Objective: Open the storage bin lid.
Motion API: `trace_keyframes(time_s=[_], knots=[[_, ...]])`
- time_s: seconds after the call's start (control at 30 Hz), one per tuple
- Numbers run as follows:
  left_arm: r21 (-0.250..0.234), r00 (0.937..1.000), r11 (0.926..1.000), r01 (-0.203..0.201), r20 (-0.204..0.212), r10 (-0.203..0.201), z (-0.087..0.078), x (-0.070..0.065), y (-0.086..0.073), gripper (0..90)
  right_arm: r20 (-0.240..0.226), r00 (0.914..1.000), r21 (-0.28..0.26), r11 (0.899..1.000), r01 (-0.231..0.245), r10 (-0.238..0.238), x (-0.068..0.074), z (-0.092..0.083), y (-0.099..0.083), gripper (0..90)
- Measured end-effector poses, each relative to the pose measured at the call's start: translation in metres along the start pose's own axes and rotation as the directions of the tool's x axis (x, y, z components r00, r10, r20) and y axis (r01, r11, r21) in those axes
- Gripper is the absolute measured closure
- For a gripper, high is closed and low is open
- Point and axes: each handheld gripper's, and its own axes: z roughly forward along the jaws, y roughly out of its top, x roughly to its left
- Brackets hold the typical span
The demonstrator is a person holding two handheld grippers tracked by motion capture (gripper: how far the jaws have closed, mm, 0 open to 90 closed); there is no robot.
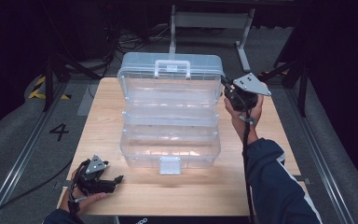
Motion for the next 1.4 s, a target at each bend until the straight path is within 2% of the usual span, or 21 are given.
trace_keyframes(time_s=[0.33, 0.57, 0.83, 1.4], knots=[[-0.005, 1.0, 1.0, -0.003, 0.0, 0.003, 0.0, 0.0, 0.0, 18.3, 0.004, 0.9998, 0.014, 1.0, -0.017, 0.017, -0.004, 0.011, 0.003, 85.7], [0.0, 1.0, 1.0, -0.001, 0.0, 0.001, 0.0, 0.0, 0.0, 18.2, -0.009, 0.9995, 0.035, 0.999, -0.029, 0.029, -0.008, 0.017, 0.005, 85.7], [-0.003, 0.9999, 0.9999, -0.016, -0.001, 0.016, 0.0, 0.001, 0.001, 18.1, -0.024, 0.9994, 0.063, 0.998, -0.022, 0.024, -0.013, 0.026, 0.009, 85.4], [-0.003, 0.9998, 0.9998, -0.021, -0.002, 0.021, 0.001, 0.001, 0.001, 17.8, -0.032, 0.9993, 0.089, 0.996, -0.017, 0.02, -0.019, 0.039, 0.011, 84.9]])
